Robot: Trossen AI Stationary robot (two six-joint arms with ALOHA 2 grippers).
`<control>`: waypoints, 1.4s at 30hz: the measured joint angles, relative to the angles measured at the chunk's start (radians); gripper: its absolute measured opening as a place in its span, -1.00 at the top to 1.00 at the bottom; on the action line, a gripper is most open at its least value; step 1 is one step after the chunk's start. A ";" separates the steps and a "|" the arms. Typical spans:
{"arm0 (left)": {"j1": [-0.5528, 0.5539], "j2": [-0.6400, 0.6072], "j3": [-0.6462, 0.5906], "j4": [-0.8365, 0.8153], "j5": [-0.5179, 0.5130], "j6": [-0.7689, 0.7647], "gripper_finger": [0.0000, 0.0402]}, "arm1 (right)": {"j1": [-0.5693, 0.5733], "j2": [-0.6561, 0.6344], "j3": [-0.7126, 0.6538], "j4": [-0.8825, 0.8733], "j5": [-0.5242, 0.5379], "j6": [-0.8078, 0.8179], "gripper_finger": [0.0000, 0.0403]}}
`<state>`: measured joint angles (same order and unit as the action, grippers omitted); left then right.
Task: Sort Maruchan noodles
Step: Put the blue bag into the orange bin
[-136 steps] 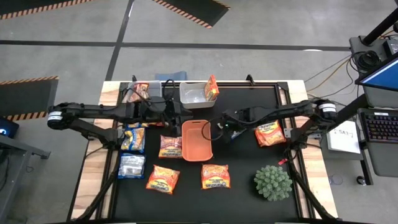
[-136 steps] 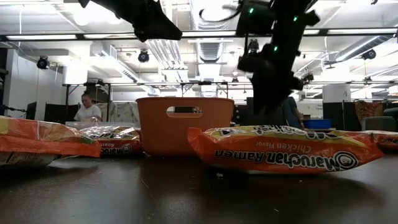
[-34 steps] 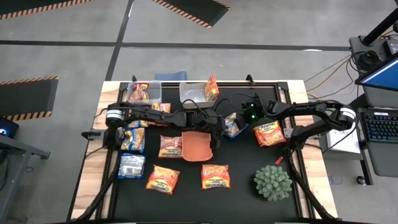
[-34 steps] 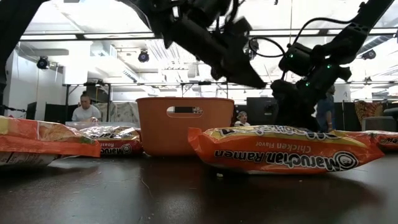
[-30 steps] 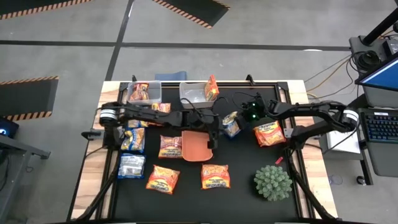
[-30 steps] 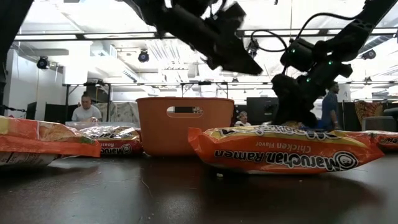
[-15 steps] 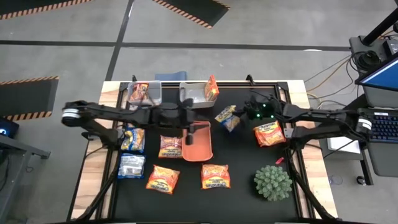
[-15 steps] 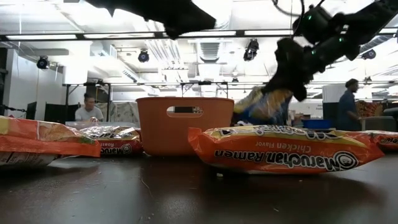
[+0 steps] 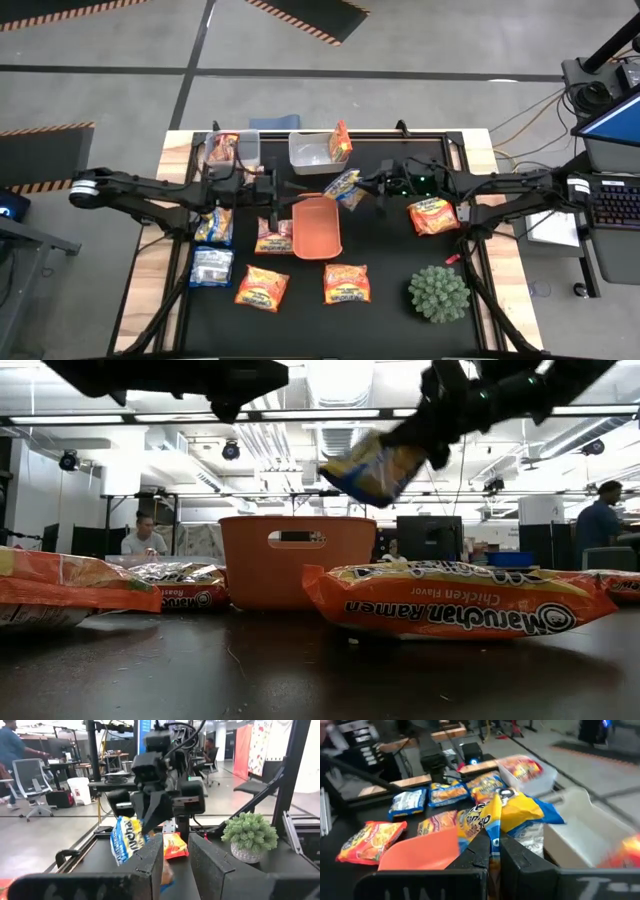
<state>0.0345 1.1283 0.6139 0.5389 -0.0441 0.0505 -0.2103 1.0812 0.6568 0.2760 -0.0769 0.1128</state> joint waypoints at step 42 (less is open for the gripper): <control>-0.001 -0.021 -0.015 -0.048 0.000 -0.067 0.63 | 0.210 0.745 0.693 -0.502 0.420 -0.742 0.94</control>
<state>0.0338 1.1075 0.5987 0.4904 -0.0441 -0.0162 -0.0002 1.8266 1.3502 -0.2264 0.3427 -0.6289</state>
